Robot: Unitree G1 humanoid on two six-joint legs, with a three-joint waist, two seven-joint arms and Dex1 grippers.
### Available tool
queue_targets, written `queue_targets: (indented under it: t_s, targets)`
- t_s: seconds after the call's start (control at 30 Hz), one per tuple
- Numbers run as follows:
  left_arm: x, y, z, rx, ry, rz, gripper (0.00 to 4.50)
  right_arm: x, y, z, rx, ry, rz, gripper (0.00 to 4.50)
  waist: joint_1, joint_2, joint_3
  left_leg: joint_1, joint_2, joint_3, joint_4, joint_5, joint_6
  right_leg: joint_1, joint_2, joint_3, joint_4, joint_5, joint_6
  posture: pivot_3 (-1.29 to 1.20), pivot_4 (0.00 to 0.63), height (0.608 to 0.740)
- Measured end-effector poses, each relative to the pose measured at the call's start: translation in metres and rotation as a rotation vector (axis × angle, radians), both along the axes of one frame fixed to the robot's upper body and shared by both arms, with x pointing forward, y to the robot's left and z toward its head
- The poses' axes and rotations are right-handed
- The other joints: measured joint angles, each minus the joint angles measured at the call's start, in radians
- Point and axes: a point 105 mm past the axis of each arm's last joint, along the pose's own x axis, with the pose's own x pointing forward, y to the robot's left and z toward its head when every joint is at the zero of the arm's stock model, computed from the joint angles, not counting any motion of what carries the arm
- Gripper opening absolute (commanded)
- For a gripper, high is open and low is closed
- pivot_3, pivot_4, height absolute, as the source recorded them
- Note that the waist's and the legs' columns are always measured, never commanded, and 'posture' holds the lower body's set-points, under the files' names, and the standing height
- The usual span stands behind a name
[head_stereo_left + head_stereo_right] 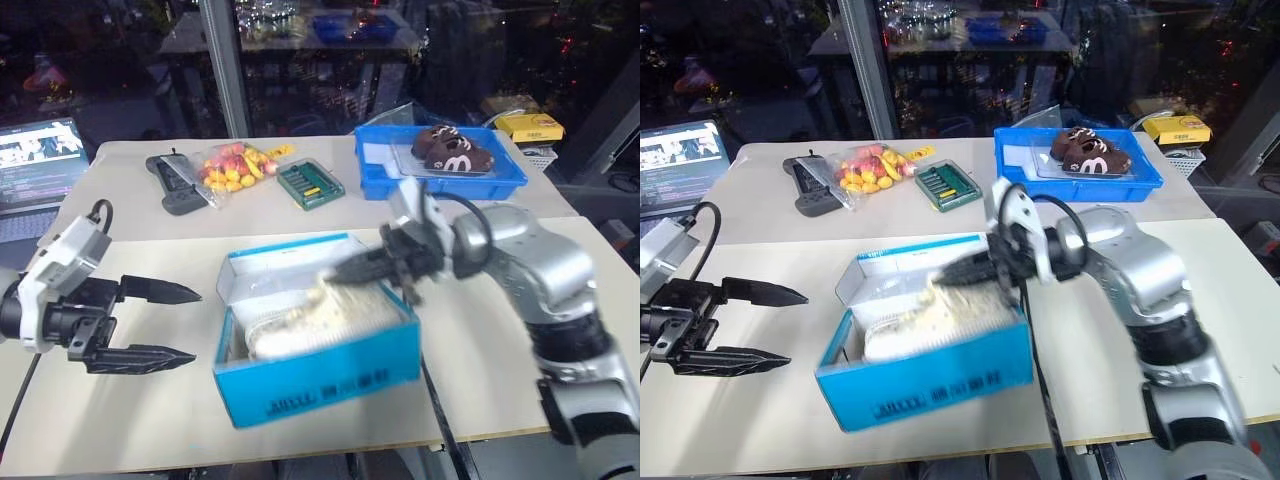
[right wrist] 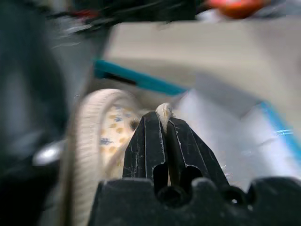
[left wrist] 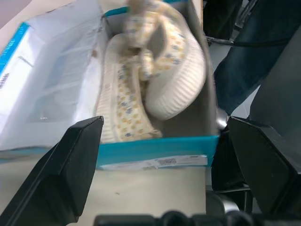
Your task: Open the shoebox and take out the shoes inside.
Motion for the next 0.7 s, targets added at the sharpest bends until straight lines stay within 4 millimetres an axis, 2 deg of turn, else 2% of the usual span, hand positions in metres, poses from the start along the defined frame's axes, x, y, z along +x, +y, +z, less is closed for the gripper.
queue_targets:
  t_s: [0.07, 0.13, 0.23, 0.53, 0.6, 0.7]
  targets:
    - [0.001, 0.002, 0.000, -0.002, -0.003, 0.006, 4.50, 0.001, -0.004, -0.001, -0.020, -0.014, -0.010, 0.05, 0.009, 0.000, 0.000, -0.002, 0.000, -0.001, 0.000, 0.000, 0.000, 0.000, 0.000, -0.001, 0.000, -0.003, 0.000, 0.00, 0.150, 0.740]
    - [0.002, 0.004, 0.000, -0.003, -0.002, 0.012, 4.50, 0.005, 0.001, -0.001, 0.021, 0.013, -0.033, 0.05, 0.007, 0.000, 0.000, -0.004, 0.000, 0.000, 0.000, 0.000, 0.000, -0.001, 0.000, 0.000, -0.001, -0.001, -0.002, 0.00, 0.150, 0.740]
    - [0.003, 0.005, -0.001, 0.006, -0.002, 0.014, 4.50, 0.005, -0.001, 0.000, 0.022, 0.022, -0.036, 0.05, 0.007, 0.000, 0.000, -0.011, 0.000, -0.001, 0.000, 0.000, 0.000, -0.009, 0.000, 0.000, 0.001, 0.001, -0.005, 0.00, 0.150, 0.740]
    - [0.003, 0.004, -0.002, 0.008, 0.006, 0.005, 4.50, 0.024, -0.005, 0.022, 0.101, -0.072, -0.149, 0.05, 0.004, 0.000, 0.000, -0.010, 0.000, -0.001, 0.000, 0.000, 0.000, -0.010, 0.000, 0.000, 0.002, 0.000, -0.003, 0.00, 0.150, 0.740]
    - [0.003, 0.003, -0.002, 0.008, 0.007, 0.002, 4.50, 0.018, -0.008, 0.022, 0.094, -0.046, -0.120, 0.05, 0.004, 0.000, 0.000, -0.011, 0.000, -0.001, 0.000, 0.000, 0.000, -0.010, 0.000, 0.000, 0.002, 0.000, -0.004, 0.00, 0.150, 0.740]
    - [0.004, 0.003, -0.003, 0.011, 0.011, -0.001, 4.50, -0.012, -0.017, 0.023, 0.054, 0.034, 0.013, 0.05, 0.011, 0.000, 0.000, -0.011, 0.000, -0.001, -0.001, 0.000, 0.000, -0.009, 0.000, -0.001, 0.001, 0.001, -0.005, 0.00, 0.150, 0.740]
